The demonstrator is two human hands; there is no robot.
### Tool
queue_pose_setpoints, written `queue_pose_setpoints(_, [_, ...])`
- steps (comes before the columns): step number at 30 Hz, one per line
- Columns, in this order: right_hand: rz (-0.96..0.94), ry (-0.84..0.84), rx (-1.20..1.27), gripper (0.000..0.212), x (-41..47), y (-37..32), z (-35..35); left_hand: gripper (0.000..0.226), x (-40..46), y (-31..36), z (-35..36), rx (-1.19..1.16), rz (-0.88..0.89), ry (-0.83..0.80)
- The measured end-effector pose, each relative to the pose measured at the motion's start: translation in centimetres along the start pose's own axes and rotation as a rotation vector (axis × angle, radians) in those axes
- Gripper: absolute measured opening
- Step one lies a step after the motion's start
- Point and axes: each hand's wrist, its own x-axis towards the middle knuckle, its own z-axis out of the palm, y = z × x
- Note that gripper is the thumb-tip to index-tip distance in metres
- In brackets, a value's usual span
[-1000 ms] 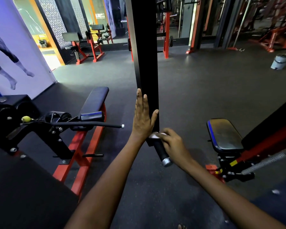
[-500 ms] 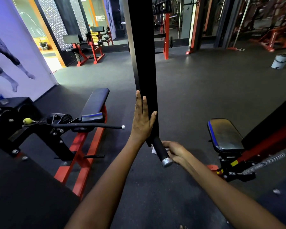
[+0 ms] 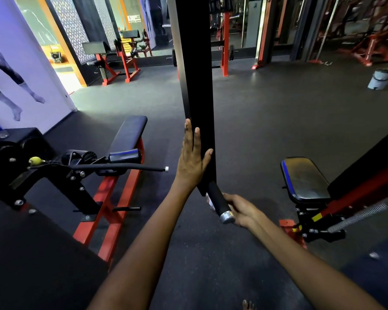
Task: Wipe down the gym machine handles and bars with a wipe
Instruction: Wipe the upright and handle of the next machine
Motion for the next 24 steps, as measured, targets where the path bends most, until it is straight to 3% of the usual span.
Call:
queue_pose_setpoints(3, [0.032, -0.075, -0.158, 0.019, -3.2, 1.5, -2.6, 0.088, 0.1, -0.1, -0.2, 0.018, 0.007, -0.015])
queue_pose_setpoints(5, [0.042, -0.038, -0.269, 0.029, -3.8, 1.1, -3.4, 0.088, 0.1, 0.0, -0.3, 0.026, 0.007, -0.011])
queue_pose_setpoints(8, [-0.02, -0.049, -0.441, 0.026, -2.7, -0.7, -1.3, 0.087, 0.0, 0.1, -0.2, 0.017, -0.007, -0.005])
queue_pose_setpoints(12, [-0.09, 0.065, -0.349, 0.026, -0.9, -1.0, 0.9, 0.084, 0.0, 0.1, -0.3, 0.017, -0.011, -0.003])
queue_pose_setpoints(18, [0.081, 0.035, -0.172, 0.027, -4.6, 1.6, -2.4, 0.069, -0.1, -0.1, -0.7, 0.02, -0.001, -0.013])
queue_pose_setpoints(21, [0.147, 0.149, -0.092, 0.03, -4.5, 0.5, -1.7, 0.069, -0.1, -0.1, -0.6, 0.011, -0.006, -0.017])
queue_pose_setpoints(24, [0.067, 0.226, -0.201, 0.035, -4.6, 0.4, -0.9, 0.069, -0.3, -0.2, -0.4, 0.002, 0.0, -0.016])
